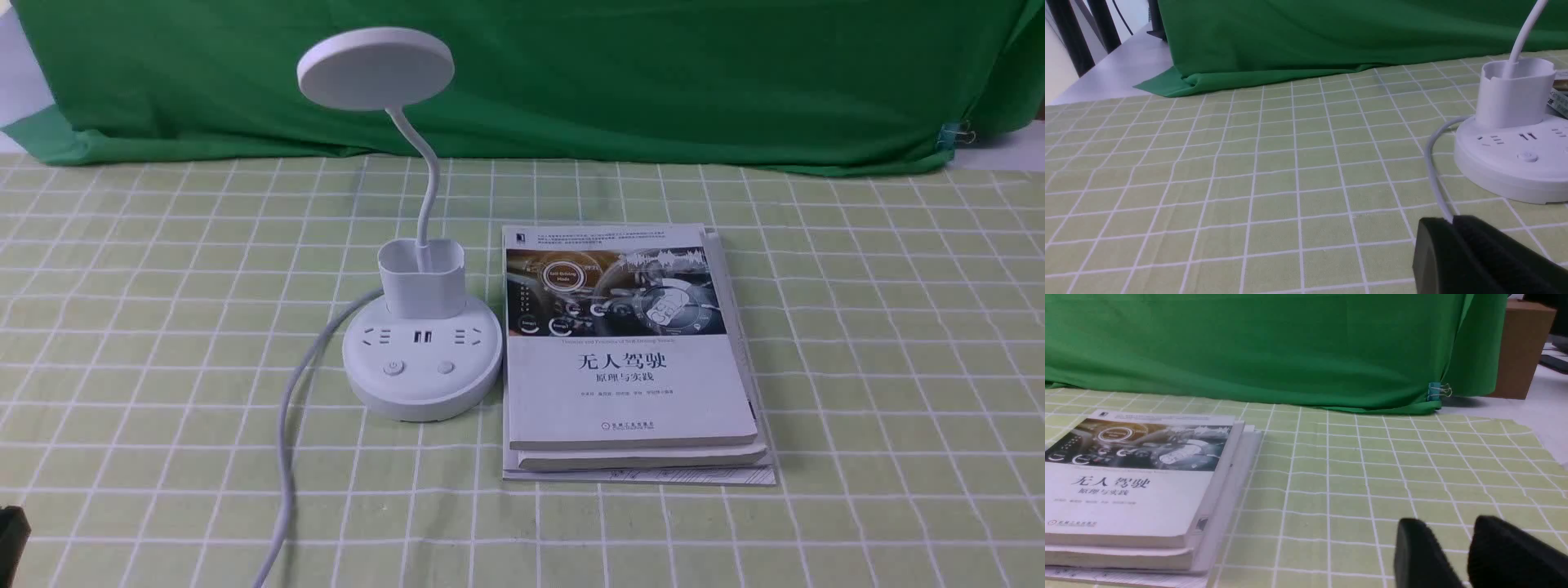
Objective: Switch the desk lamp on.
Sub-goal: Use the left arm to press the button switch on the lamp holder
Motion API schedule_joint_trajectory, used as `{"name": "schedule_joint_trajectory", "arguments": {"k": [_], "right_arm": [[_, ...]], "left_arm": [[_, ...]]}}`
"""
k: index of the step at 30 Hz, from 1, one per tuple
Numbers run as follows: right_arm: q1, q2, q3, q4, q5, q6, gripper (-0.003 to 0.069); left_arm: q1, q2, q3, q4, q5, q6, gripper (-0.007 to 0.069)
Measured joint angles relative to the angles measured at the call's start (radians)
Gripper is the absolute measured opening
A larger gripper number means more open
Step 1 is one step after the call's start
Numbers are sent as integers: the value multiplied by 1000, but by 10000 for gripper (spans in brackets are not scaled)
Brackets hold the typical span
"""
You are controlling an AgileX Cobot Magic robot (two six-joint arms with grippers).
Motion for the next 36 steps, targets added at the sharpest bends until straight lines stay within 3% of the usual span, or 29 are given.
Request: {"name": "schedule_joint_trajectory", "arguments": {"k": [30, 36], "right_arm": [[0, 0, 0, 0, 0, 0, 245], [0, 0, 0, 0, 0, 0, 245]], "left_arm": [[0, 0, 0, -12, -32, 0, 19], [0, 0, 0, -135, -161, 0, 19]]}}
